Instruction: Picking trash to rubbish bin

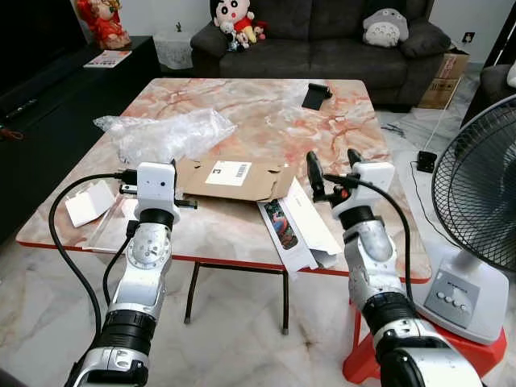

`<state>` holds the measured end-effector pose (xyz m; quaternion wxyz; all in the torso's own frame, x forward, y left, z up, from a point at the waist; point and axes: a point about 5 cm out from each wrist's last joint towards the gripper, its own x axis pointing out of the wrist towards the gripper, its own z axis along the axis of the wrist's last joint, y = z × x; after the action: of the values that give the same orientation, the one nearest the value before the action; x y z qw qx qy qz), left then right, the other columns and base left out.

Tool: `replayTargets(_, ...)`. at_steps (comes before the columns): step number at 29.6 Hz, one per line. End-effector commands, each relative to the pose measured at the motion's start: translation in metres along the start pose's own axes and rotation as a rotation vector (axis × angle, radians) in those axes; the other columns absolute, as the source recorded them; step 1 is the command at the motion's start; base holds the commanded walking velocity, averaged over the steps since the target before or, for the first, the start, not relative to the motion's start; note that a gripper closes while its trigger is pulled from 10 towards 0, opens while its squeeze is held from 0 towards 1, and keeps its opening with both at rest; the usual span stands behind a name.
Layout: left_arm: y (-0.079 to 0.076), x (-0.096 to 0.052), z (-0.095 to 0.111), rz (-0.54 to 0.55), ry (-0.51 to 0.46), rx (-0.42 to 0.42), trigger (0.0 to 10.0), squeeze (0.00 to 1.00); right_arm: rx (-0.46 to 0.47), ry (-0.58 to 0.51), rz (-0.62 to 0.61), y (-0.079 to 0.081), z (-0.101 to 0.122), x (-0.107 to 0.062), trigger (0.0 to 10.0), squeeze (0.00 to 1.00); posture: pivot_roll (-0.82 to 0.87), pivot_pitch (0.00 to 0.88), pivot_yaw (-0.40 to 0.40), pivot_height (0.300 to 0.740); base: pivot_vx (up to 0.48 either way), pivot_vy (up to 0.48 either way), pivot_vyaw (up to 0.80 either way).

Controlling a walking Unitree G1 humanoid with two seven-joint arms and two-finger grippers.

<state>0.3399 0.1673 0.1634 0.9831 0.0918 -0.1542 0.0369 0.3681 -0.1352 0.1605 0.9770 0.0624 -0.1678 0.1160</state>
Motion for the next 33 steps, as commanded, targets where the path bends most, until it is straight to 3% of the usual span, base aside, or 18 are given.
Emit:
replayTargets(1,0.000,0.001,0.001,0.009,-0.008,0.012,10.0,0.00,0.006,-0.012,0.016,0.002,0.005,0.004,10.0,0.00,0.00,0.000,-0.015,0.740,0.000,0.000,0.00)
replayTargets(9,0.004,-0.002,0.003,0.034,-0.022,0.022,10.0,0.00,0.005,0.012,0.046,0.006,0.000,0.003,10.0,0.00,0.04,0.000,-0.028,0.740,0.000,0.000,0.00)
replayTargets(17,-0.004,-0.005,0.001,0.000,-0.019,0.022,10.0,0.00,-0.004,-0.006,0.057,0.007,0.001,-0.004,10.0,0.00,0.01,0.000,-0.014,0.740,0.000,0.000,0.00)
replayTargets(22,-0.007,-0.015,-0.003,-0.019,-0.015,0.040,10.0,0.00,-0.008,0.016,0.058,0.004,-0.007,-0.016,10.0,0.00,0.03,0.000,-0.033,0.740,0.000,0.000,0.00)
replayTargets(26,-0.003,-0.021,-0.009,0.034,0.015,0.014,10.0,0.00,-0.014,0.065,0.080,0.002,-0.015,-0.022,10.0,0.00,0.03,0.000,-0.027,0.740,0.000,0.000,0.00)
replayTargets(33,-0.009,-0.005,-0.005,0.005,0.010,0.008,10.0,0.00,-0.005,0.027,0.055,0.003,-0.004,-0.011,10.0,0.00,0.00,0.000,-0.001,0.740,0.000,0.000,0.00)
